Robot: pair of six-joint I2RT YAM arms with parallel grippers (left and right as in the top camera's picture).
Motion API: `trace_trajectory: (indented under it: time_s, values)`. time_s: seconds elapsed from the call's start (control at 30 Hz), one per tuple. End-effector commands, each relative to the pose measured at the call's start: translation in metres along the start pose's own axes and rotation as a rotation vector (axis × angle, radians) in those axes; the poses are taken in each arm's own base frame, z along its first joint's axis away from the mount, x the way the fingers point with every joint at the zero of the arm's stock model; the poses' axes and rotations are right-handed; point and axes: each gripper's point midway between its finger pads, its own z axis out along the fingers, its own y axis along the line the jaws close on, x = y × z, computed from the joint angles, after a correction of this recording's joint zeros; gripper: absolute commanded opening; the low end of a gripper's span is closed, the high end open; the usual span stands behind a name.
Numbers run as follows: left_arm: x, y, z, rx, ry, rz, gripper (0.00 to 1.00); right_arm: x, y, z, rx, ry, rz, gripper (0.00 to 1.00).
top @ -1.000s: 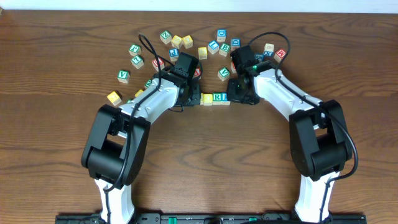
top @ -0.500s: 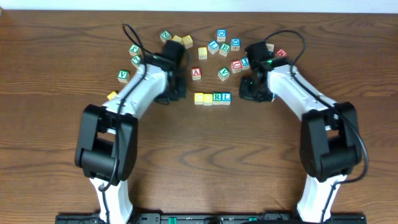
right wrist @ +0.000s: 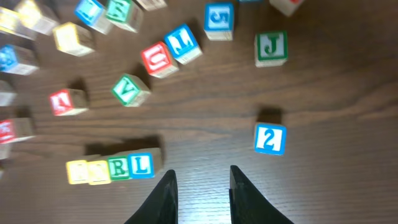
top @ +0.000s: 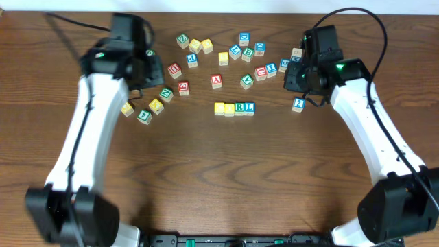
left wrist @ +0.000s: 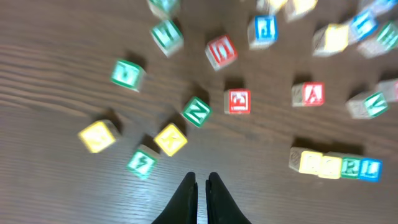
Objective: Spell out CORL
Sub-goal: 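Lift both grippers and retract the left arm to the upper left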
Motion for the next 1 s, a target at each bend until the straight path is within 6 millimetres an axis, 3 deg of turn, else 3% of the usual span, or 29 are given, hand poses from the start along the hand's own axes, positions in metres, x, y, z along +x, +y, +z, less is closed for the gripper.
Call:
trace_trajectory:
  time_s: [0.0,0.17,0.4,0.5,0.73,0.97]
  values:
    - [-0.017,0.013,-0.035,-0.011,-0.096,0.0,0.08,-0.006,0.018,-0.011,-0.072,-0.02,-0.03,0.22]
    - [-0.023,0.021,-0.058,-0.011,-0.157,-0.018,0.08,0.0,0.05,-0.003,-0.144,-0.019,-0.063,0.2]
    - [-0.022,0.026,-0.057,-0.019,-0.15,-0.028,0.08,0.013,0.11,0.031,-0.212,-0.037,-0.109,0.18]
    - [-0.021,0.026,-0.057,-0.02,-0.149,-0.028,0.08,0.022,0.125,0.048,-0.226,-0.022,-0.126,0.18]
    - [-0.02,0.026,-0.056,-0.02,-0.145,-0.029,0.08,0.046,0.144,0.085,-0.233,0.022,-0.166,0.18]
    - [-0.014,0.028,-0.049,-0.025,-0.123,-0.03,0.08,0.053,0.15,0.092,-0.233,0.027,-0.186,0.18]
